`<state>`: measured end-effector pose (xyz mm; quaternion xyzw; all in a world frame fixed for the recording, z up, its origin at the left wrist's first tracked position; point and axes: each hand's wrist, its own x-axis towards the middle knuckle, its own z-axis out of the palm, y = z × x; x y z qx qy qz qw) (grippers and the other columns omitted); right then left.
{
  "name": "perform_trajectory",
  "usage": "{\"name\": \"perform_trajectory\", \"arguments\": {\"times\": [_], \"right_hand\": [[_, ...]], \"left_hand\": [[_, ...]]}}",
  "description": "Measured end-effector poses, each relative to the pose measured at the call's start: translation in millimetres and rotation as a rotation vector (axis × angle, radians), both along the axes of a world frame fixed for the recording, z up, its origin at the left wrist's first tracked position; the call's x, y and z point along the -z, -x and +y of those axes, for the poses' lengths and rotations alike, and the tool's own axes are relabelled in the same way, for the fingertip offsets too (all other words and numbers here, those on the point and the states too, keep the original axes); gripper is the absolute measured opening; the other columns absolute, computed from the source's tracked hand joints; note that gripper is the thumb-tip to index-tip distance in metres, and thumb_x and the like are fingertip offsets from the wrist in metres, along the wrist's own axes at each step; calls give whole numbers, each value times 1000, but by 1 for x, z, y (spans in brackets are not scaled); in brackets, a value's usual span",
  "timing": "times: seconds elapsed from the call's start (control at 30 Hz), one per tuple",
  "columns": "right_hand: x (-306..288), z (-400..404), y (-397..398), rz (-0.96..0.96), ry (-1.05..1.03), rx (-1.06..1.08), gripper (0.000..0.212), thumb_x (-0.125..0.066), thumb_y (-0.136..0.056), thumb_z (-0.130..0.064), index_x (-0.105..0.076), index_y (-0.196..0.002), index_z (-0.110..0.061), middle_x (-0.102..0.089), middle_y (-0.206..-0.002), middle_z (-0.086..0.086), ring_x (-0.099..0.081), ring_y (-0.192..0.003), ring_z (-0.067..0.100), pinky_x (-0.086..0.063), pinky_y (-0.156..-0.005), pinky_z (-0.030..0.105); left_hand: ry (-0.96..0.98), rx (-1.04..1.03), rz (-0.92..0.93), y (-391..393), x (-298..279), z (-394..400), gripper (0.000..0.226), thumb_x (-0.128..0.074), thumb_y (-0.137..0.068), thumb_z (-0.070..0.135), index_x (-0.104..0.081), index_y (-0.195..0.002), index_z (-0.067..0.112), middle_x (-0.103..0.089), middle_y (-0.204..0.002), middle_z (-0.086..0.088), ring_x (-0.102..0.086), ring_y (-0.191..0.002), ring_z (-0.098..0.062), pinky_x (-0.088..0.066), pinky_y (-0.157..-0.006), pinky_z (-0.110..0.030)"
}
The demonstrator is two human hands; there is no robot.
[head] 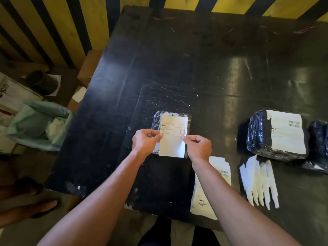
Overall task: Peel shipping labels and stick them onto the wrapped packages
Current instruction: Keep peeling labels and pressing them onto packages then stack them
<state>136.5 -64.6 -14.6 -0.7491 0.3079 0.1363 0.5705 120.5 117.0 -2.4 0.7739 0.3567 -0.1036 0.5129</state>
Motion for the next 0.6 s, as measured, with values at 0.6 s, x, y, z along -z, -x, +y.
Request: {"name": "perform_trajectory", "arguments": {"times": [0.6], "right_hand": [[25,27,-19,18,106,62,8,-85,-86,-23,-79,-85,-18,-77,-85,-7,-67,-82,4,-48,-66,23]], "left_hand": [[-105,113,18,-35,33,26,14,-88,-84,38,-76,-89,33,-79,-95,8,-77,-90,-14,-66,-84,-39]]}}
